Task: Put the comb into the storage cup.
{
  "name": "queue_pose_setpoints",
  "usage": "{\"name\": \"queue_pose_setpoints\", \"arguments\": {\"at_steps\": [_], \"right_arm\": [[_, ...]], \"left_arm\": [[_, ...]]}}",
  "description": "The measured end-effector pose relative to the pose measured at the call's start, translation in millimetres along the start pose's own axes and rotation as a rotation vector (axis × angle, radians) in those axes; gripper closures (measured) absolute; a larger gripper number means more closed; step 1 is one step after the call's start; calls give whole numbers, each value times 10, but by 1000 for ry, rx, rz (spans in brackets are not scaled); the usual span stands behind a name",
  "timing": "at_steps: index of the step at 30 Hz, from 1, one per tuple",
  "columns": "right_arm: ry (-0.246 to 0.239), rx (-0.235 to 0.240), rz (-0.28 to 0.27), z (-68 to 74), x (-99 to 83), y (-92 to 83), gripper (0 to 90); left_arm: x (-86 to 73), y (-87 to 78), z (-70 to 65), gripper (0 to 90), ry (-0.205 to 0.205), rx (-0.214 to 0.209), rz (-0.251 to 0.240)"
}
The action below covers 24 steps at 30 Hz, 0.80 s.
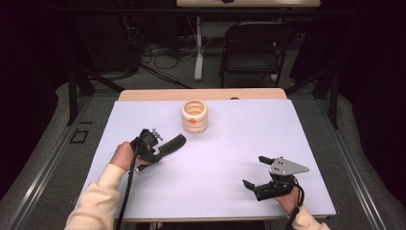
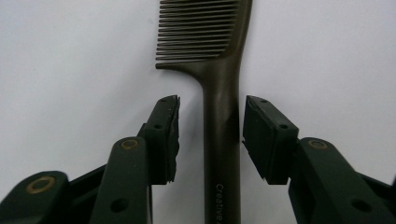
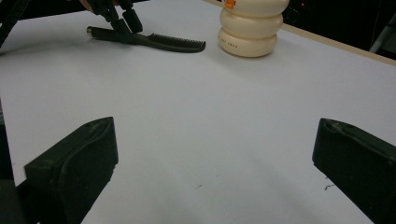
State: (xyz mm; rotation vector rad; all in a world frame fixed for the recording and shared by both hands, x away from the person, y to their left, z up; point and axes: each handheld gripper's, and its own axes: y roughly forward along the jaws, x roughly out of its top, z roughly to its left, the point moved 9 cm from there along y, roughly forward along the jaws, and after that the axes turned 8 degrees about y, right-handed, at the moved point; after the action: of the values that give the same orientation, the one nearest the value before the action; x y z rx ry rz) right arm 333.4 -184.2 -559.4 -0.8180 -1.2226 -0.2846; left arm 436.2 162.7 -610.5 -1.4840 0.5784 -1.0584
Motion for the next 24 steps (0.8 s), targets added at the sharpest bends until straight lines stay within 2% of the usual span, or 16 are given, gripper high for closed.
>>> {"name": "queue_pose_setpoints", "arguments": {"at_steps": [1, 5, 12, 24], "right_arm": [[0, 0, -1, 0, 0, 2, 0], [2, 1, 3, 1, -4, 3, 0], [2, 0, 3, -4, -5, -1, 0], [3, -1, 6, 4, -9, -4, 0]], "left_arm": [[7, 9, 3, 584, -1, 5, 5], [23, 54, -16, 625, 10, -24, 22], [37, 58, -25, 701, 0, -40, 18], [19, 42, -27, 722, -6, -50, -1]]}}
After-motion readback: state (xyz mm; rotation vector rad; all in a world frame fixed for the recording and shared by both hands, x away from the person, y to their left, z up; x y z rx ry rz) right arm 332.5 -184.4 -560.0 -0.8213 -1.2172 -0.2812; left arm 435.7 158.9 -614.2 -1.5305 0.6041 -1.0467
